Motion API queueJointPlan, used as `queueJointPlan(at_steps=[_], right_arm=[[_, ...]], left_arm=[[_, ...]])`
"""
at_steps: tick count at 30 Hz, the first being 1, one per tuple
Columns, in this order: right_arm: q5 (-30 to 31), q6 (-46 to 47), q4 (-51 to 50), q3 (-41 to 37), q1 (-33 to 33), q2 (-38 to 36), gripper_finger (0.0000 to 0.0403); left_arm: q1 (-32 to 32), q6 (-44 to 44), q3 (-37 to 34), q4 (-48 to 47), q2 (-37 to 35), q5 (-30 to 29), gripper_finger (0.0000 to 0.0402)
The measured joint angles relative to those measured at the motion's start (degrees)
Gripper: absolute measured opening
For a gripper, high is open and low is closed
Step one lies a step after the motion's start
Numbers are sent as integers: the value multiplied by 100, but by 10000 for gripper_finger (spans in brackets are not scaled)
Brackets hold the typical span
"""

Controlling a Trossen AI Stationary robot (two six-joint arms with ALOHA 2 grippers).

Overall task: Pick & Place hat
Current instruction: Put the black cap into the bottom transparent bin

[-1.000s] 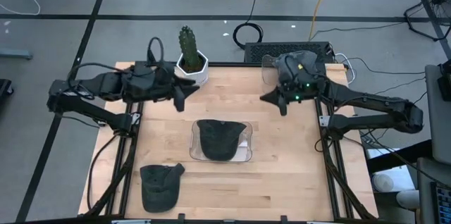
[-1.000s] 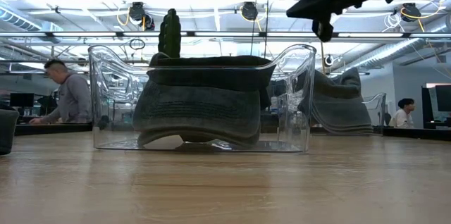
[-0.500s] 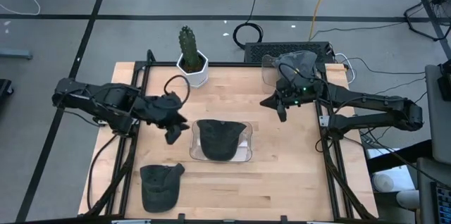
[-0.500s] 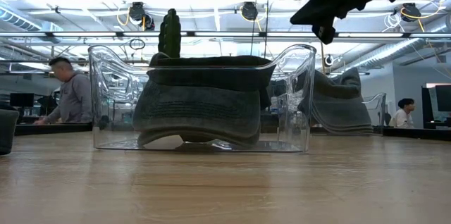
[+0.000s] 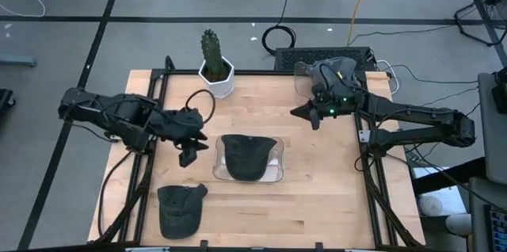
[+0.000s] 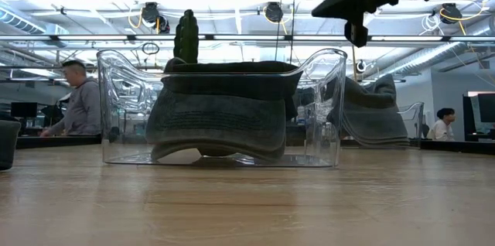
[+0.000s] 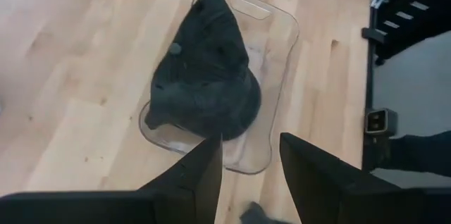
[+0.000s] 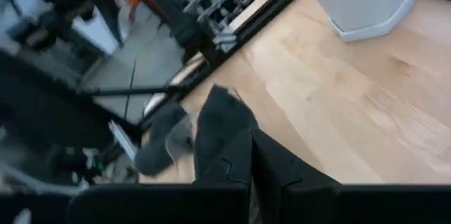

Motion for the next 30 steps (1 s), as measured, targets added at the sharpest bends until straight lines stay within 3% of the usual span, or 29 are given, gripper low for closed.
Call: queueJointPlan(at_steps=[7, 16, 25, 30], right_arm=[[439, 913, 495, 4, 80, -38, 0], [1964, 1106, 620, 4, 872, -32, 0], [3089, 1438, 630, 4, 1982, -32, 0], [3557, 1467, 614, 4, 2287, -32, 0]], left_arm=[[-121, -141, 0, -365, -244, 825, 152], [-575, -311, 0, -646, -654, 539, 152], [-1126, -652, -2, -1042, -685, 525, 152], [-1610, -994, -9, -1062, -684, 504, 152]])
